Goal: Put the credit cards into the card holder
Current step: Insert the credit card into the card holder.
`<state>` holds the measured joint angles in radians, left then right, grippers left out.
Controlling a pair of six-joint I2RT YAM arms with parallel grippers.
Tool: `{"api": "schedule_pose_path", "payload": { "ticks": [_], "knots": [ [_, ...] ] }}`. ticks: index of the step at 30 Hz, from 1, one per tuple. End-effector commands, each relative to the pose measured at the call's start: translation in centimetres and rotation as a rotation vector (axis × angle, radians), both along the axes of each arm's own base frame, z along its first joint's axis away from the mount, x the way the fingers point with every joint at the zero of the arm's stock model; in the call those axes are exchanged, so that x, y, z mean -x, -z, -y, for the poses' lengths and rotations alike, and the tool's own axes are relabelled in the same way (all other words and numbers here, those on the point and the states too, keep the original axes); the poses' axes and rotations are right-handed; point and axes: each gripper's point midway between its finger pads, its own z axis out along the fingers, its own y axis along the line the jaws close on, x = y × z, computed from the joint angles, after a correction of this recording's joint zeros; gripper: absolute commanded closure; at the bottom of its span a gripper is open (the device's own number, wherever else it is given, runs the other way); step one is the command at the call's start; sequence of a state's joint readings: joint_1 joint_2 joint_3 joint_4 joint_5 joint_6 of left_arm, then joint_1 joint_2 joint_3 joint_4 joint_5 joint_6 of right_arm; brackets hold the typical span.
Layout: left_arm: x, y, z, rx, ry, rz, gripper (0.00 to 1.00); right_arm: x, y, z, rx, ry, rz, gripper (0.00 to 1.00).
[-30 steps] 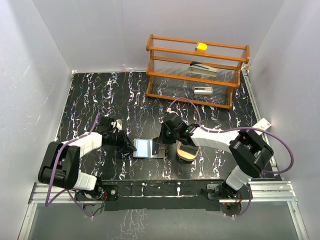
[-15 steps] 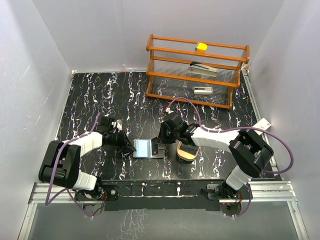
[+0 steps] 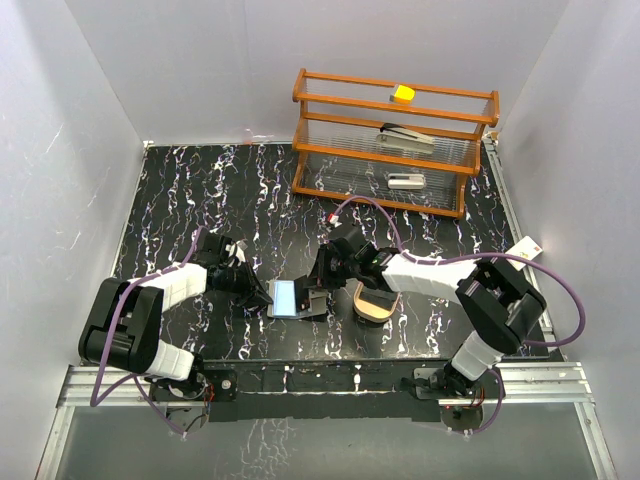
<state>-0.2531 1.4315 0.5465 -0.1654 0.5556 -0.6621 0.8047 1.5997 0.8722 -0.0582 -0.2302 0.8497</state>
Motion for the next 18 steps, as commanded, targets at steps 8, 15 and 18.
{"api": "schedule_pose_path", "payload": {
  "ticks": [8,15,18],
  "knots": [
    [0.3,0.3,-0.2,-0.034,0.015,-0.014,1.00,-1.1,-0.5,-1.0,-0.051,0.044,-0.007,1.00],
    [0.4,0.3,-0.1,-0.037,0.017,-0.015,1.00,-1.2,0.3,-0.9,-0.039,0.055,-0.025,1.00],
    [0.4,0.3,-0.2,-0.038,0.015,-0.019,1.00,-1.1,0.8,-0.8,-0.029,0.064,-0.035,1.00]
  ]
}}
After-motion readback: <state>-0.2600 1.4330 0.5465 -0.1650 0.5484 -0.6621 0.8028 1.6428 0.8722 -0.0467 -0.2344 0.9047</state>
